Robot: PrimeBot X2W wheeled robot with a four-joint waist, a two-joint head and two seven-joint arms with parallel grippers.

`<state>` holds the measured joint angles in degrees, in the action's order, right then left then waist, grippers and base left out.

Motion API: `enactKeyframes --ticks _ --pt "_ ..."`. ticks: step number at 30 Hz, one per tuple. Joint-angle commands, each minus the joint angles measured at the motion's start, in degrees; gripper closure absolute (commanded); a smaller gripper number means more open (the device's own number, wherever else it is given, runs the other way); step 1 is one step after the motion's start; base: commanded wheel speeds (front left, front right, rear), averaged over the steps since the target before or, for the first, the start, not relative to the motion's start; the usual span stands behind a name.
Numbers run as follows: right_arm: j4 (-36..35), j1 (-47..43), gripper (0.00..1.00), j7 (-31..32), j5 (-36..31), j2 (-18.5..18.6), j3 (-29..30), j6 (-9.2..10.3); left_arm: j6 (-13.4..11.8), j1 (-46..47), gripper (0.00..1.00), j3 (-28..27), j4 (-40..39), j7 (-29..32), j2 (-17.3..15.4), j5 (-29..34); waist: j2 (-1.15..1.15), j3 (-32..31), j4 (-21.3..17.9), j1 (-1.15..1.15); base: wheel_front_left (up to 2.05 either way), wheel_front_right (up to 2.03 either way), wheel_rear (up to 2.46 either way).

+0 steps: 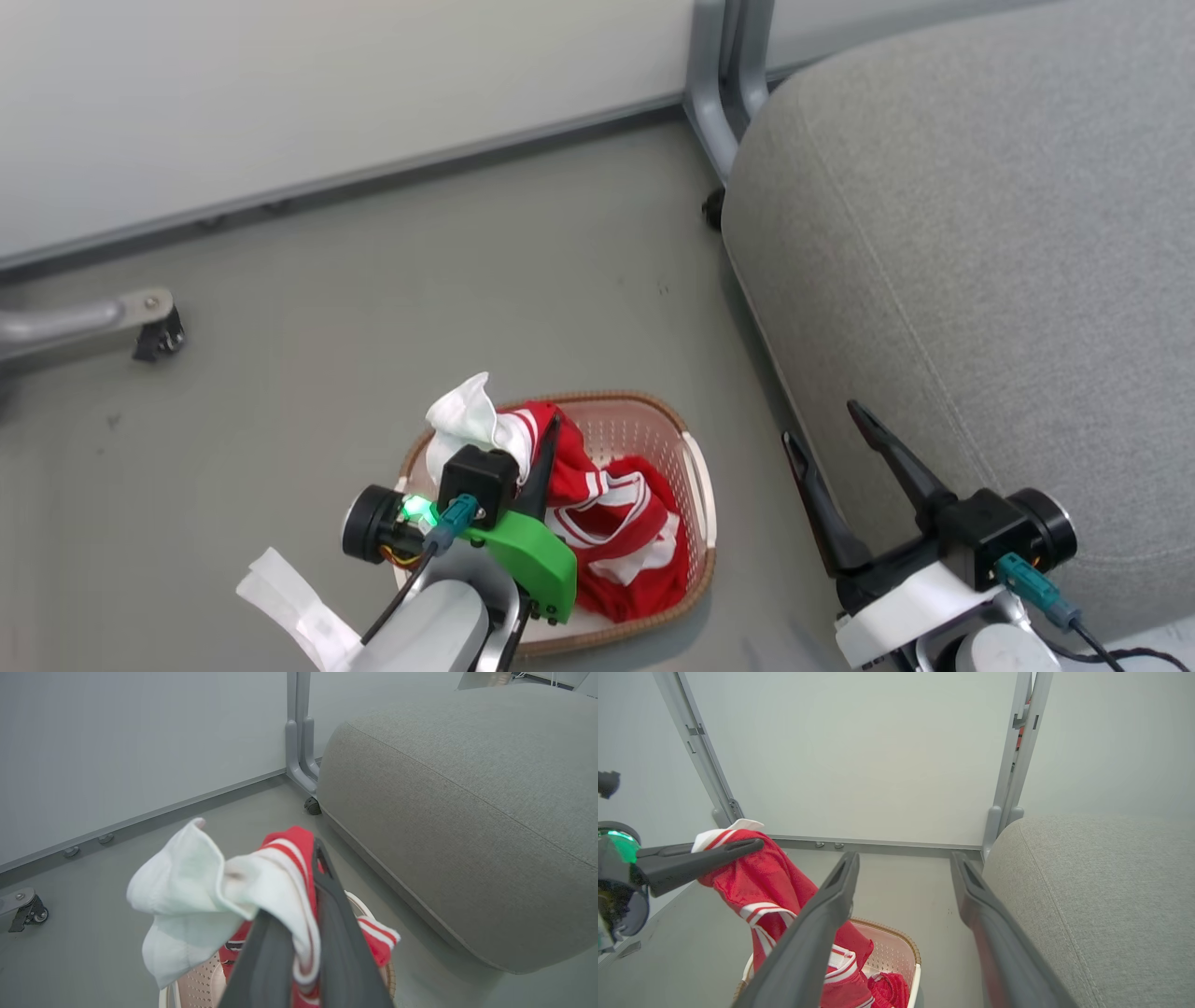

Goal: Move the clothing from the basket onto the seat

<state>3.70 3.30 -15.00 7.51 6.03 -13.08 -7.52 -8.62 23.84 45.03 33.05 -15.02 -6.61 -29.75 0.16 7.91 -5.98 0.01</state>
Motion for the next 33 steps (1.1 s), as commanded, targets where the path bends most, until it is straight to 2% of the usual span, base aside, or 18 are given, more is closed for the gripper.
enactKeyframes --ticks 1,8,11,16,25,33 --pt "0.2 -1.3 0.00 -0.3 0.1 0.0 -0.1 0.06 0.2 -1.0 1.00 -1.1 -1.5 -0.2 -0.2 1.2 -0.16 -6.1 0.8 -0.01 0.00 0.00 0.00" --pt "0.5 -2.5 0.00 -0.3 0.2 -0.5 -0.7 0.06 1.6 -2.6 1.00 -6.1 -10.3 -0.2 0.4 6.4 -0.16 -7.7 0.6 -0.01 0.00 0.00 0.00" --pt "0.8 -2.9 0.00 -0.3 0.4 -0.7 -1.0 0.06 2.9 -2.6 1.00 -7.5 -13.9 -0.2 0.9 8.3 -0.16 -8.1 0.6 -0.01 0.00 0.00 0.00" --pt "1.2 -3.2 0.00 -0.3 0.6 -0.9 -1.6 0.06 3.6 -1.5 1.00 -8.7 -17.1 -0.2 1.4 10.8 -0.16 -8.6 0.5 -0.01 0.00 0.00 0.00" --pt "1.2 -3.0 0.00 -0.3 1.0 -1.1 -2.8 0.06 4.3 1.2 1.00 -8.6 -19.3 -0.2 2.3 12.4 -0.16 -8.4 0.2 -0.01 0.00 0.00 0.00" --pt "1.0 -0.4 0.00 -0.3 1.4 -0.3 -5.9 0.06 4.9 2.3 1.00 -5.9 -19.7 -0.2 3.1 12.1 -0.16 -8.0 0.3 -0.01 0.00 0.00 0.00"
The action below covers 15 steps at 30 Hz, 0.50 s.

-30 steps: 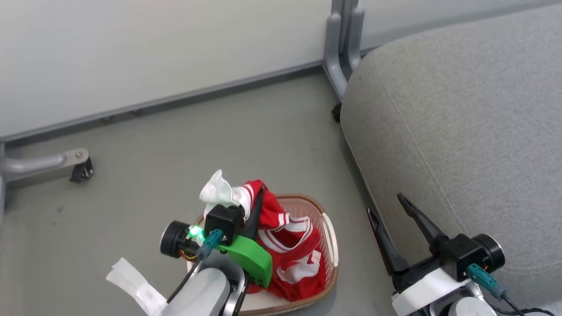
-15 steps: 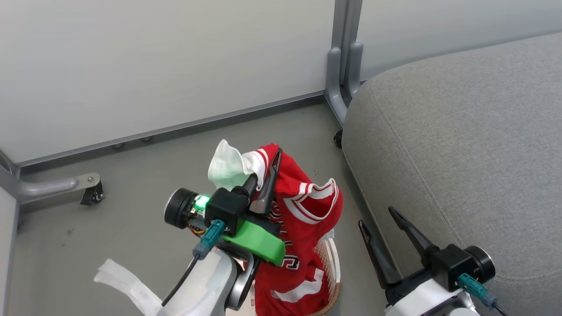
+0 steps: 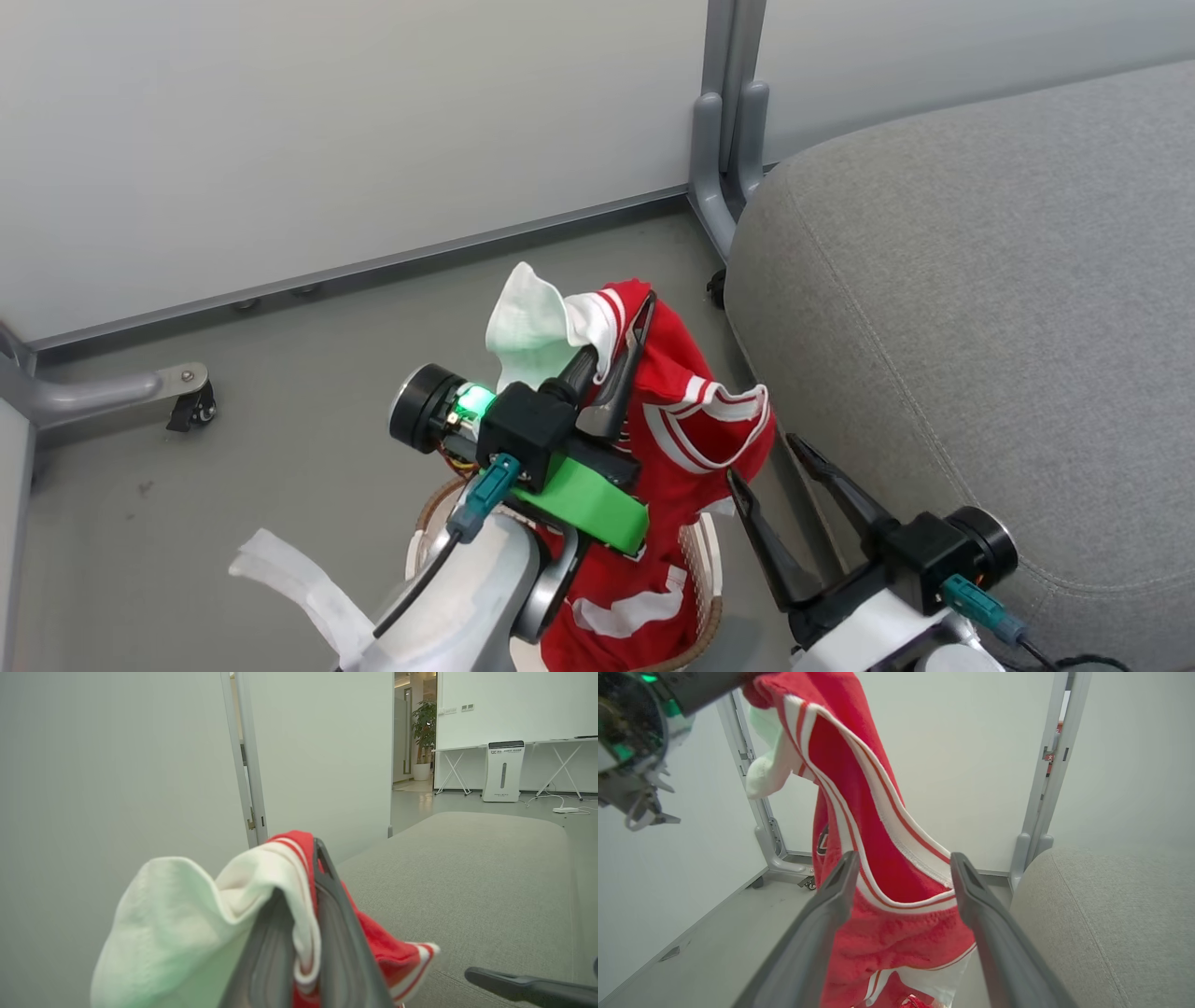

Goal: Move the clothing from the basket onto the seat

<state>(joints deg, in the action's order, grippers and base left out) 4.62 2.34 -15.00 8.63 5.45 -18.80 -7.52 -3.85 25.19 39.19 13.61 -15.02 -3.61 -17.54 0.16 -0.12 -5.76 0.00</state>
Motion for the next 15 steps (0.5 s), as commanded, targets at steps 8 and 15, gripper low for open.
enactKeyframes --ticks 8,15 --pt "6.0 5.1 0.00 -0.3 1.2 0.7 -3.1 0.06 0.1 2.9 1.00 2.8 -3.1 0.6 0.5 -0.9 -0.16 0.6 1.3 0.00 0.00 0.00 0.00" --pt "10.5 7.3 0.00 -0.3 1.0 1.9 -5.0 0.06 -0.7 4.5 1.00 4.7 -6.4 1.6 0.6 -1.7 -0.16 0.7 2.8 0.00 0.00 0.00 0.00"
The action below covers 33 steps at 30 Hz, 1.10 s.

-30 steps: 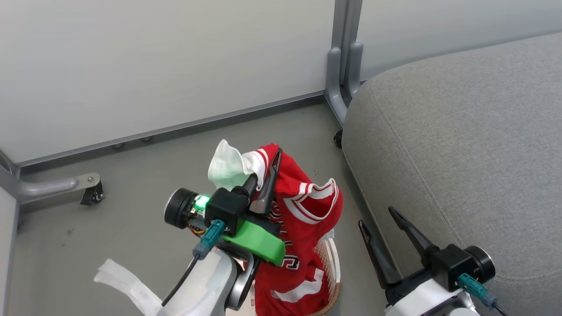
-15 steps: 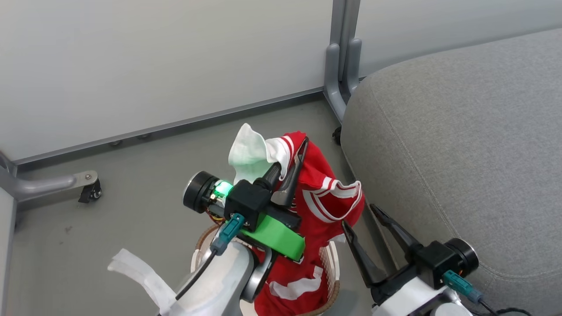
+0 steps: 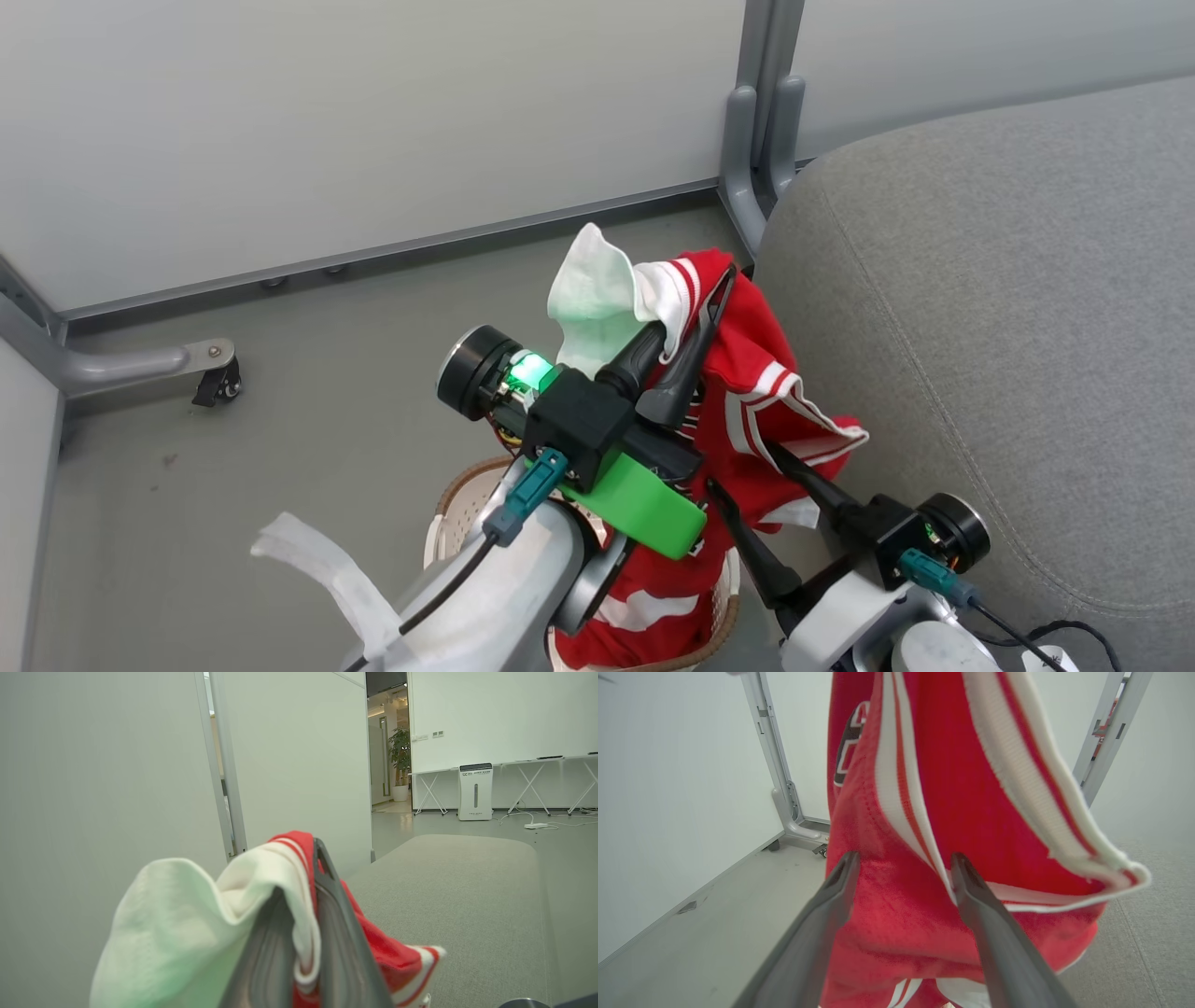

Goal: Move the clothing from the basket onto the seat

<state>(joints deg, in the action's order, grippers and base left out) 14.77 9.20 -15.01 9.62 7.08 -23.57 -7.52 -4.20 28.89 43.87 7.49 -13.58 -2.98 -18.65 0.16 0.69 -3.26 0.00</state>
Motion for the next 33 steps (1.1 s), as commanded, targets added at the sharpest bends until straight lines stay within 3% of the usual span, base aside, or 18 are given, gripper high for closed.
enactKeyframes --ticks 1,6,7,10,11,29,30,31,33 --pt "0.6 0.6 0.00 -0.3 0.1 0.4 -0.6 0.06 -0.4 1.0 1.00 0.1 -0.5 0.2 0.0 -0.8 -0.16 -0.1 0.4 0.00 0.00 0.00 0.00" --pt "1.2 1.1 0.03 -0.3 0.1 1.3 -3.0 0.06 -0.9 1.2 1.00 0.8 -0.7 0.5 0.0 -0.8 -0.16 -0.3 0.7 0.00 0.00 0.00 0.00" --pt "1.3 1.2 0.26 -0.3 0.1 1.5 -3.3 0.06 -0.9 1.1 1.00 1.0 -0.7 0.6 0.0 -0.9 -0.16 -0.3 0.8 0.00 0.00 0.00 0.00" --pt "1.8 1.5 0.78 -0.3 0.5 1.8 -4.4 0.06 -0.9 0.9 1.00 1.3 -0.7 0.6 0.0 -1.0 -0.16 -0.4 0.8 0.00 0.00 0.00 0.00" --pt "2.0 1.6 1.00 -0.3 0.8 2.0 -4.8 0.06 -1.0 0.9 1.00 1.4 -0.6 0.6 0.0 -1.0 -0.16 -0.5 0.8 0.00 0.00 0.00 0.00" --pt "-1.3 -0.6 1.00 -0.3 2.4 2.5 -3.6 0.06 -2.8 -0.5 1.00 1.5 3.1 0.3 -1.0 -1.3 -0.16 -0.3 0.6 0.00 0.00 0.00 0.00" --pt "-1.4 -0.6 1.00 -0.3 2.4 2.4 -3.7 0.06 -2.8 -0.6 0.73 1.4 3.3 0.3 -0.9 -1.3 -0.16 -0.3 0.6 0.00 0.00 0.00 0.00" --pt "-1.5 -0.6 1.00 -0.3 2.5 2.4 -3.7 0.06 -2.9 -0.5 0.00 1.6 3.7 0.6 -1.1 -1.2 -0.16 -0.3 0.6 0.00 0.00 0.00 0.00" --pt "-1.5 -0.8 1.00 -0.3 2.6 2.3 -3.7 0.06 -2.9 -0.6 0.00 1.7 4.3 1.1 -1.1 -1.6 -0.16 -0.4 0.5 0.00 0.00 0.00 0.00"
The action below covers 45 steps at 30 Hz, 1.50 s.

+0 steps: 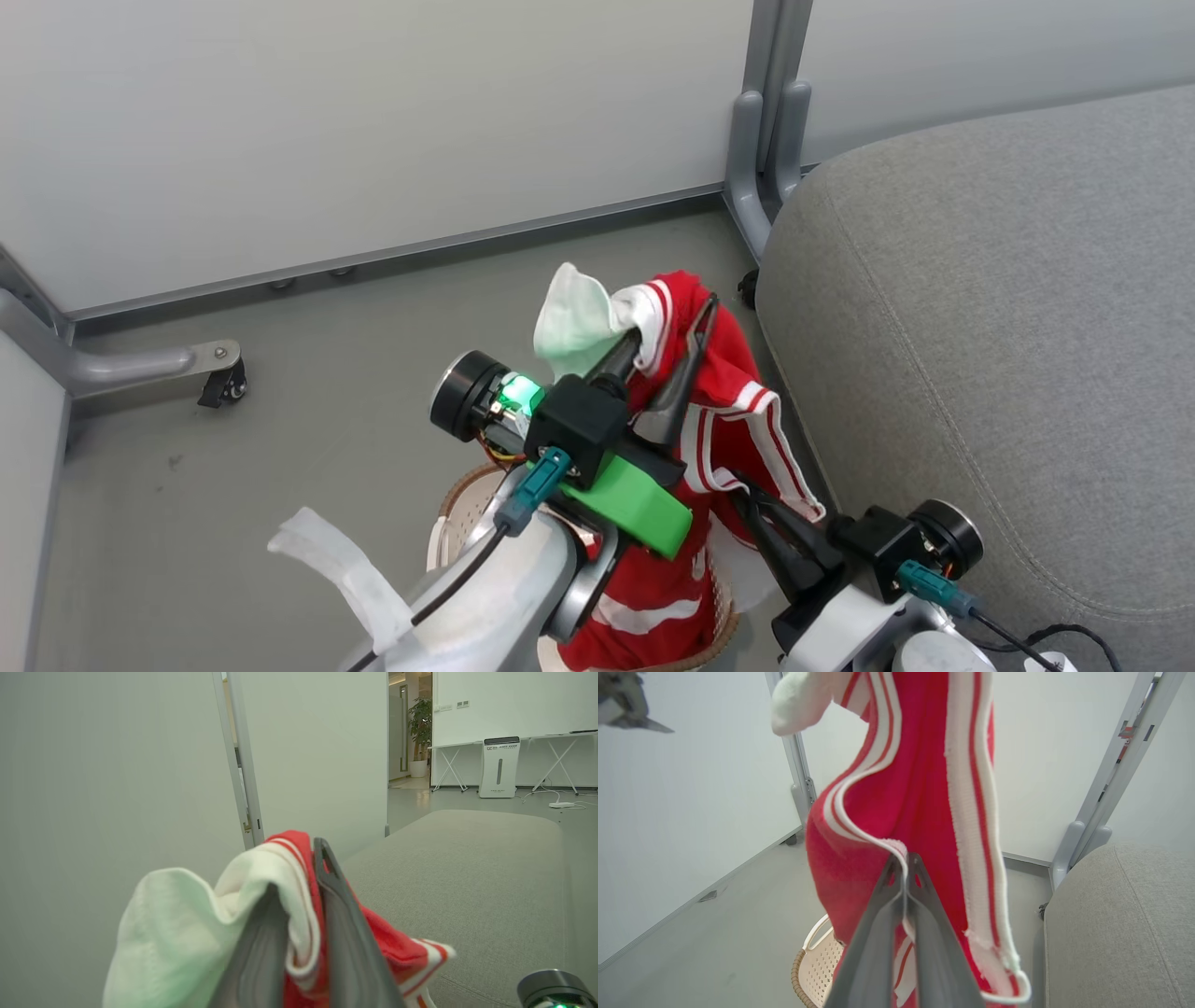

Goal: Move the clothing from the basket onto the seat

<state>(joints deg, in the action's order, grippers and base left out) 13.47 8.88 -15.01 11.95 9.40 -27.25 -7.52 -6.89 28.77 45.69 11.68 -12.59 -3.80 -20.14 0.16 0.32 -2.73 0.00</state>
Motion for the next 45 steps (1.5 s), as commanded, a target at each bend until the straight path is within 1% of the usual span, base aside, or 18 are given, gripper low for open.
enactKeyframes --ticks 1,12,25,31,36,37,42,45 --pt "-0.2 -0.5 1.00 -0.3 0.3 0.0 0.0 0.06 -0.2 -0.5 0.00 0.0 0.4 0.4 -0.3 -0.2 -0.16 0.0 0.0 0.00 0.00 0.00 0.00" --pt "-1.0 -0.7 1.00 -0.3 0.5 -0.2 0.8 0.06 -0.4 0.0 0.00 0.4 1.2 1.1 -1.0 -0.4 -0.16 0.4 -0.5 0.00 0.00 0.00 0.00" --pt "-2.0 -0.7 1.00 -0.3 0.4 -0.4 2.5 0.06 -1.0 -1.1 0.00 0.1 2.0 0.3 -1.7 -1.4 -0.16 0.8 -0.9 0.00 0.00 0.00 0.00" --pt "-5.0 0.1 1.00 -0.3 1.5 -1.0 5.0 0.06 1.2 -2.3 0.00 0.2 2.2 -0.6 -3.1 -2.9 -0.16 2.0 -2.2 0.00 0.00 0.00 0.00" --pt "-8.0 1.0 1.00 -0.3 3.0 -1.5 7.8 0.06 4.3 -3.4 0.00 -0.2 3.3 -2.0 -5.2 -3.2 -0.16 3.9 -4.1 0.00 0.00 0.00 0.00" --pt "-8.6 1.0 1.00 -0.3 3.4 -1.6 8.4 0.06 5.3 -3.5 0.00 0.1 3.5 -2.2 -5.6 -2.6 -0.16 4.3 -4.7 0.00 0.00 0.00 0.00" --pt "-11.8 0.9 1.00 -0.3 4.3 -1.1 10.6 0.06 8.5 -4.8 0.00 -1.8 4.4 -2.6 -5.5 -3.5 -0.16 6.6 -7.3 0.00 0.00 0.00 0.00" --pt "-13.9 -0.2 1.00 -0.3 4.9 -1.4 12.4 0.06 10.1 -5.8 0.00 -3.1 3.3 -2.6 -5.8 -1.4 -0.16 8.2 -9.1 0.00 0.00 0.00 0.00"
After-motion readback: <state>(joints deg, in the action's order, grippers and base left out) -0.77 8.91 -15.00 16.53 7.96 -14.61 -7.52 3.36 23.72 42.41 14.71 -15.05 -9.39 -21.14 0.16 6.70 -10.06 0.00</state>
